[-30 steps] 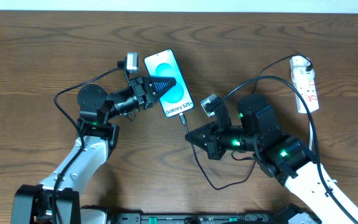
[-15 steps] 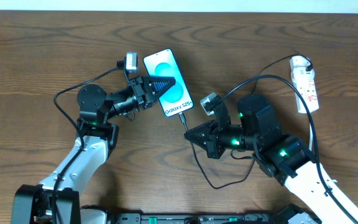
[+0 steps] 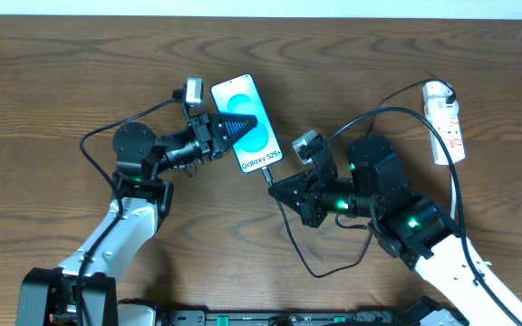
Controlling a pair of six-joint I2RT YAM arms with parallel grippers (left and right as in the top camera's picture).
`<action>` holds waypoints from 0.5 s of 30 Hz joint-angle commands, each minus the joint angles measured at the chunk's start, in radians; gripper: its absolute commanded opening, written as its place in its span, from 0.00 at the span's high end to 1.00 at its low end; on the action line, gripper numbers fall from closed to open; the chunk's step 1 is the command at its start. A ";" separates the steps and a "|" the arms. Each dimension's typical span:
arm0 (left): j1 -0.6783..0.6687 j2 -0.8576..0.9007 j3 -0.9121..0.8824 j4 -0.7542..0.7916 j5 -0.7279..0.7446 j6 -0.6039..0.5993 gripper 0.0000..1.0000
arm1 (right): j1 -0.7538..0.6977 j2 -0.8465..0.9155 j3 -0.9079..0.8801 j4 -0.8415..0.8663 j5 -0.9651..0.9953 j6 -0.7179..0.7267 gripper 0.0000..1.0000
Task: Plug charger to phone and switch on socket
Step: 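Push the plug up into the phone's bottom port with the right gripper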
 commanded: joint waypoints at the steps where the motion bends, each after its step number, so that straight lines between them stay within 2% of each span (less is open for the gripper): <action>1: -0.006 -0.003 0.023 0.012 0.034 -0.002 0.93 | 0.000 0.001 0.015 -0.002 0.031 -0.021 0.86; 6: -0.005 -0.003 0.023 0.012 0.024 0.003 0.93 | 0.000 -0.016 0.016 -0.024 -0.010 -0.021 0.71; 15: -0.005 -0.003 0.023 0.012 0.023 0.021 0.93 | 0.000 -0.138 0.018 -0.033 -0.048 -0.010 0.53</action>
